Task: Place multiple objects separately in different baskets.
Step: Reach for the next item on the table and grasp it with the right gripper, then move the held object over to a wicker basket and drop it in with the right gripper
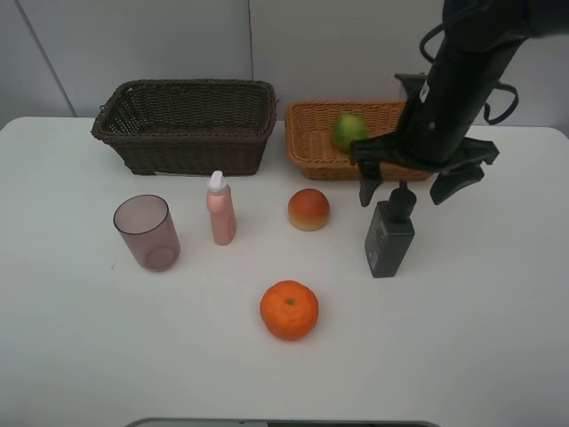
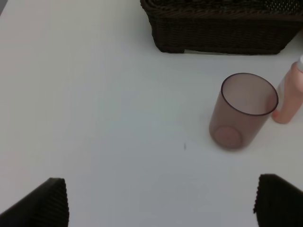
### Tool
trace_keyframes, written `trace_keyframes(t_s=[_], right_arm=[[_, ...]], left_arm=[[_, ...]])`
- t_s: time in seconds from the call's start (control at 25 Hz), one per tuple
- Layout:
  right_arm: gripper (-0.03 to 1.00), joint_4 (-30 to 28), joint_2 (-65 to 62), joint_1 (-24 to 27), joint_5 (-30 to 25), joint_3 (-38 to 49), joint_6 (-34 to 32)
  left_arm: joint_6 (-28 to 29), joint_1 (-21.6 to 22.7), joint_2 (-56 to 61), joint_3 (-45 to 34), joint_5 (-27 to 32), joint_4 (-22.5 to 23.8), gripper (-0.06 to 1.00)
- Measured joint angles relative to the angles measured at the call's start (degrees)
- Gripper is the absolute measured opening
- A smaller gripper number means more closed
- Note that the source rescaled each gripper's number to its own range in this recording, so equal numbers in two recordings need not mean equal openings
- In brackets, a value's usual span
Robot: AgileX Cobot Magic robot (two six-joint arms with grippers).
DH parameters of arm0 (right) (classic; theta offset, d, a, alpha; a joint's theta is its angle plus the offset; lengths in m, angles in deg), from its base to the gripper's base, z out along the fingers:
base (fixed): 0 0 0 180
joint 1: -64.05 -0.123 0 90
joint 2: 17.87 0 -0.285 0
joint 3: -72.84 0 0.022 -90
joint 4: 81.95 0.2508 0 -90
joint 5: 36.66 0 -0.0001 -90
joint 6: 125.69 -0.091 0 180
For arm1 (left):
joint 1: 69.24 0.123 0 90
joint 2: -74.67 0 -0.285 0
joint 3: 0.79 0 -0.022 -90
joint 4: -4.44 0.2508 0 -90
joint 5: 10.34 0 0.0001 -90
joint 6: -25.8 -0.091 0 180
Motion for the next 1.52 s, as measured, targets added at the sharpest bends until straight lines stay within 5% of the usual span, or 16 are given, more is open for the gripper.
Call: trace_keyframes(t_s=[0.92, 1.04, 1.2, 1.52], right_arm=[[0.97, 0.8, 5.9, -0.3, 1.0, 0.1, 0.0], [0.74, 0.7, 5.9, -0.3, 1.3, 0.1, 0.0], [0.00, 0.8, 5.9, -0.4, 1.4, 0.1, 0.0], [0.03, 0.7, 5.9, -0.4, 1.4, 0.1, 0.2]], left_arm=[[0.0, 0.0, 0.0, 0.0, 0.0, 0.0, 1.00], [0.0, 0.0, 0.0, 0.0, 0.0, 0.0, 1.00], [0.0, 0.0, 0.0, 0.0, 0.0, 0.0, 1.00], [0.0, 0.0, 0.0, 0.0, 0.0, 0.0, 1.00]])
